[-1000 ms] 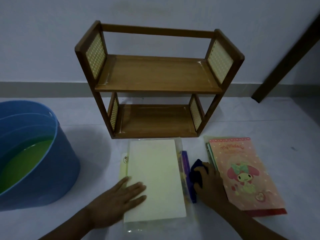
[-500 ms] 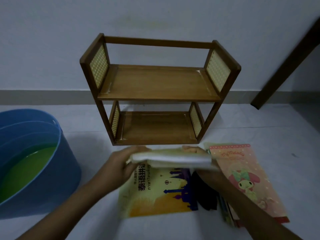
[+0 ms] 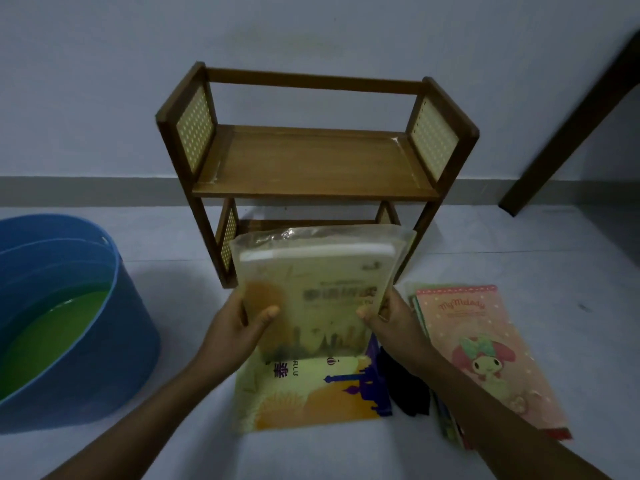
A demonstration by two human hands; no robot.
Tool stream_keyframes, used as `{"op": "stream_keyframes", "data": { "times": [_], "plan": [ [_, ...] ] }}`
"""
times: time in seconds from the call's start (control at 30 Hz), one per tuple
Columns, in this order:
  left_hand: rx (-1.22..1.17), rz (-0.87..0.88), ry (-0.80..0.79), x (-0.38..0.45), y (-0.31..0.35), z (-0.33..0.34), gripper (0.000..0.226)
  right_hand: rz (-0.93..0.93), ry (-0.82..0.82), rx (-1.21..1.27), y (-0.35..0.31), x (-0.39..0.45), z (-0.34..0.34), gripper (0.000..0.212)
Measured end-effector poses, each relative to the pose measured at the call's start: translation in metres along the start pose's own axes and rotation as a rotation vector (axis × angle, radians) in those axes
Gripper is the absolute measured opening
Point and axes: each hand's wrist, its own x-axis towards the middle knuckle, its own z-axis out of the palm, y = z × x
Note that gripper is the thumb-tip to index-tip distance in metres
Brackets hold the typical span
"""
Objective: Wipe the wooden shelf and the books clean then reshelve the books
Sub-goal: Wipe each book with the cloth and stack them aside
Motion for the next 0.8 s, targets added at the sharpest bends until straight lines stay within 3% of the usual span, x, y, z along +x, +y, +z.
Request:
{"op": "stream_keyframes", "data": {
  "times": [0.1, 0.2, 0.3, 0.47, 0.6, 0.7, 0.8],
  "plan": [
    [0.106, 0.013, 0.093, 0.001, 0.008, 0.017, 0.034, -0.02, 0.08, 0.025, -0.004, -0.004, -0.004, 0.029],
    [0.076, 0.017, 0.12, 0.011, 0.028, 0.039, 0.042, -0.022, 0.237, 0.115, -0.009, -0.009, -0.031, 0.034],
    [-0.14, -0.16, -0.064, 0.013, 0.042, 0.083, 0.061, -0.04, 0.413, 0.045, -0.008, -0.028, -0.077, 0.036],
    [-0.311, -0.493, -0.317, 0.014, 0.049, 0.197, 0.037, 0.094, 0.571, -0.233, 0.022, -0.066, -0.145, 0.036],
    [-0.307, -0.588, -0.483, 0.031, 0.035, 0.262, 0.075, 0.226, 0.609, -0.313, 0.06, -0.069, -0.183, 0.033],
    [-0.164, -0.487, -0.609, 0.042, 0.027, 0.29, 0.082, 0.302, 0.601, -0.338, 0.085, -0.064, -0.2, 0.033],
    [0.453, -0.269, -0.711, 0.046, 0.014, 0.302, 0.101, 0.367, 0.564, -0.35, 0.114, -0.058, -0.206, 0.038]
  ]
}}
